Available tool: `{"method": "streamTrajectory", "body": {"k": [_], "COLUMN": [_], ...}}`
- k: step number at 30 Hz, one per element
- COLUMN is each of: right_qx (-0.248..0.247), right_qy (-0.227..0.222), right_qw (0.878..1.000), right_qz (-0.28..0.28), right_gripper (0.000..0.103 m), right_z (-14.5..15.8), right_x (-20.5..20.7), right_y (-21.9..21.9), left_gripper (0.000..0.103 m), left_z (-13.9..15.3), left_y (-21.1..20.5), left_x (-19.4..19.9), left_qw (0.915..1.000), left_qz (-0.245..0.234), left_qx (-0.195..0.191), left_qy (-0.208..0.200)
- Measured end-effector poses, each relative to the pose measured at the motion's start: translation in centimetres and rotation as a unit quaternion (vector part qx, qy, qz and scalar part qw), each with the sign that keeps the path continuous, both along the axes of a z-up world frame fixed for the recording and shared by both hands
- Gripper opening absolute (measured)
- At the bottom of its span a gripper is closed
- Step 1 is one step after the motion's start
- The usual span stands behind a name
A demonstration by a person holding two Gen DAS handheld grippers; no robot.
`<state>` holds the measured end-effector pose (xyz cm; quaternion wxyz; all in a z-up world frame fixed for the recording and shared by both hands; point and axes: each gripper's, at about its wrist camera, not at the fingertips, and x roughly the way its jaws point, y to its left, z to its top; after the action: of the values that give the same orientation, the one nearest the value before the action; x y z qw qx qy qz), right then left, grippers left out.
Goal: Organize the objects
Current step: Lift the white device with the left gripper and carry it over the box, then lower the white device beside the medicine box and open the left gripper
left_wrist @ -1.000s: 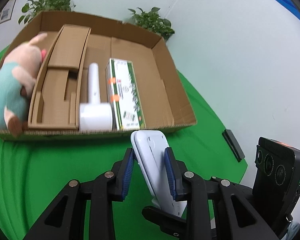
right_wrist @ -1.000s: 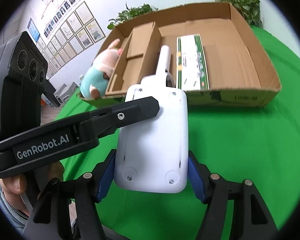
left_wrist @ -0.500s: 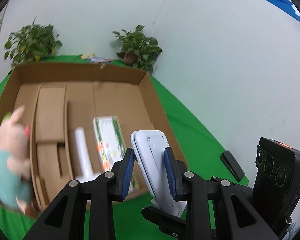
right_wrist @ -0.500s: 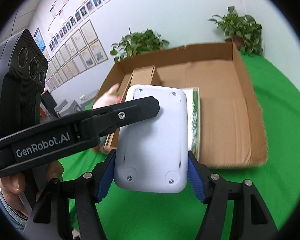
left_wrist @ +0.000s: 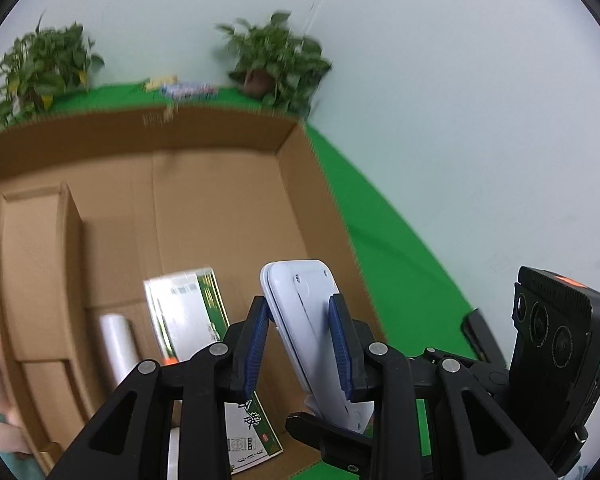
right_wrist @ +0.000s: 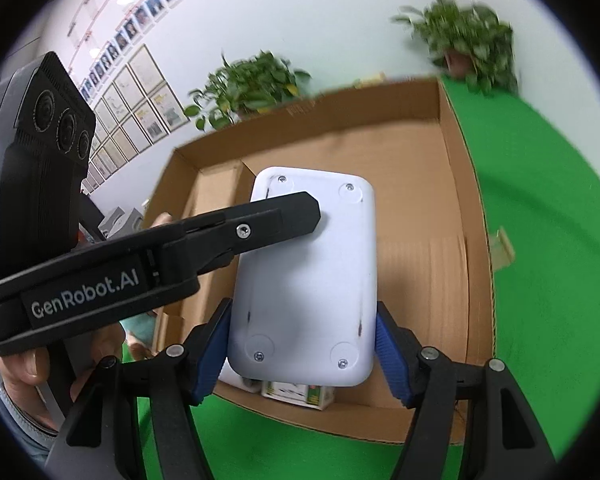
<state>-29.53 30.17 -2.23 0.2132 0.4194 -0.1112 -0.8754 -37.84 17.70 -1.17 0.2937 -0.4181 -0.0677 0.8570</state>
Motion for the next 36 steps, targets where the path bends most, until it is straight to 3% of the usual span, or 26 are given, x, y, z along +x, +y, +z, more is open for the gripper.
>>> {"method": "streamTrajectory", "body": {"k": [7,17,28,33,36], "right_qx": [-0.009,0.029,0.028,0.029,0.039], "right_qy": [-0.06,-0.086,-0.095,-0.092,-0.089], "right_qw": [0.998,0.996,0.995,0.995,0.995], "right_qz": [-0.001,0.007,0.009,0.008,0.011], "right_gripper": [0.066,0.066,0.067,0.067,0.059], "right_z": [-5.1,-7.6,-7.8,-7.8,-8.0], "right_x": [-1.1,-1.6,-1.4,-1.1,-0.9], "right_y": [1.6,0.1,-0.3,-0.4,-0.8], "left_gripper": [0.028,0.028,0.029,0.029,0.033], "left_z": [-5.2,-7.3,-7.5,-6.4,-4.8], "left_y": [2.7,3.4,3.3,2.4,1.7], "left_x": [-1.1,-1.6,-1.3,-0.8,0.0], "left_qw": [0.9984,0.9957,0.9941,0.9953,0.9973], "left_qz": [-0.008,0.003,0.015,0.023,0.026], "left_qx": [-0.04,-0.068,-0.069,-0.051,-0.039], "left_qy": [-0.04,-0.063,-0.082,-0.079,-0.057]}}
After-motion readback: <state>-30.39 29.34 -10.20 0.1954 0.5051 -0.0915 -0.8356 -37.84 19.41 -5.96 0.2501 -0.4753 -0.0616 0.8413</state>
